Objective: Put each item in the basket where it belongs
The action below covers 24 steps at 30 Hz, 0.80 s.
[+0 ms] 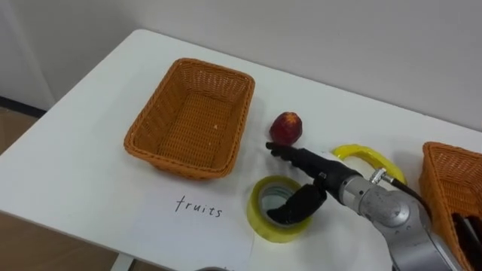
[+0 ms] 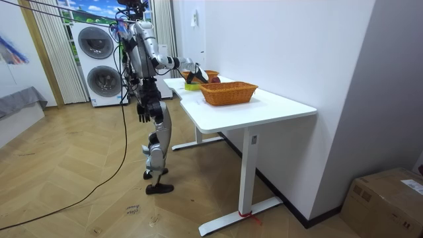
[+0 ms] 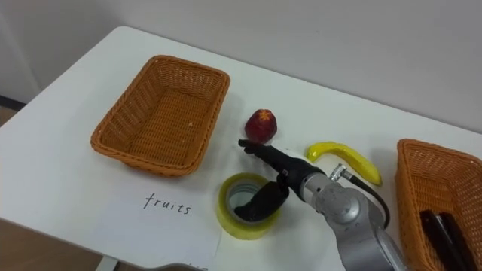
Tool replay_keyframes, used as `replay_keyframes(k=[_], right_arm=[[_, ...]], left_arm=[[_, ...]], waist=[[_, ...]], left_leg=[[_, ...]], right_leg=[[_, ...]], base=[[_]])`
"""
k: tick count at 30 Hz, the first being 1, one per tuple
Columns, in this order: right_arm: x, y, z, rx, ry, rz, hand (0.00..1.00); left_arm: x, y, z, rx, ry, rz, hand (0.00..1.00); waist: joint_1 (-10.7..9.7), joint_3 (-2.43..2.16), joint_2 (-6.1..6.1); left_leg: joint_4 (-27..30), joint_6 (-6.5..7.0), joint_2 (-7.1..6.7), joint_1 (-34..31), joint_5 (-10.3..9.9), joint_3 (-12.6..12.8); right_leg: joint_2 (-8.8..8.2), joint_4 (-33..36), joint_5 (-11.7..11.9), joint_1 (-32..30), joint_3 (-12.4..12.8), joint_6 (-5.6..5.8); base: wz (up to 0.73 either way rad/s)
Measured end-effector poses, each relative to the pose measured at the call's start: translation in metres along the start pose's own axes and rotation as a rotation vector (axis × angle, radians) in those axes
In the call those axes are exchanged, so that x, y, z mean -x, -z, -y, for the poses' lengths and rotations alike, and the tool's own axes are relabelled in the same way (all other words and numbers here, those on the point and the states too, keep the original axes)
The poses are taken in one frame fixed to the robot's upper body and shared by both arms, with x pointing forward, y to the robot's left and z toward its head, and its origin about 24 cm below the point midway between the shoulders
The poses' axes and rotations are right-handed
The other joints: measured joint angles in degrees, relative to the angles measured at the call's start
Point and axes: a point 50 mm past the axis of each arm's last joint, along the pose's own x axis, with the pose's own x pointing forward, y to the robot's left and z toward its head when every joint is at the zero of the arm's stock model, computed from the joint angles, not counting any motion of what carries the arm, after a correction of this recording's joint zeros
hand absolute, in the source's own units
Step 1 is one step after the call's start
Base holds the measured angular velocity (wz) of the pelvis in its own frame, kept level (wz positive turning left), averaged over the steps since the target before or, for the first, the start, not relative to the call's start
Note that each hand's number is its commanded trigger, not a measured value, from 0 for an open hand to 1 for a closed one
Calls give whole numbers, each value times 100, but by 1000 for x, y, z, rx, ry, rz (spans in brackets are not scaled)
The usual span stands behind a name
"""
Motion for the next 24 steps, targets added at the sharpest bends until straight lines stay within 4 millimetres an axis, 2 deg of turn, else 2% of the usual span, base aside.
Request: replay_keyframes(k=[6, 7, 8, 9, 18, 24], right_arm=[[1, 0, 0, 27, -12, -13, 0], [1, 0, 0, 32, -18, -15, 51], [1, 0, 0, 34, -21, -16, 72], [1, 0, 0, 34, -26, -17, 100], [4, 0, 7, 128, 13, -61, 100], [4, 3, 5, 154, -17, -87, 100]], left_arm=[[0, -4, -2, 12, -8, 15, 0], [0, -3, -3, 15, -10, 13, 0], [0, -4, -3, 18, -11, 15, 0], [0, -4, -4, 21, -12, 13, 0], [-1, -5, -8, 46, -18, 10, 0], [-2, -8, -8, 46, -12, 24, 0]], waist=[[1, -2, 4], [0, -2, 5], [-1, -2, 5], [-1, -3, 5], [29, -39, -39], [48, -45, -58]], left_leg=[[2, 0, 0, -1, 0, 0], [2, 0, 0, -1, 0, 0], [2, 0, 0, -1, 0, 0], [3, 0, 0, -2, 0, 0], [-2, 0, 1, 51, 1, 1], [-3, 0, 1, 60, 1, 1]], right_leg=[[1, 0, 0, -1, 2, 0], [1, 1, 0, -2, 4, 0], [2, 0, 0, -2, 3, 0], [1, 0, 0, -2, 3, 0], [3, 2, 0, 45, 8, 0], [1, 2, 0, 53, 3, 0]], base=[[0], [0], [0], [0], [0], [0]])
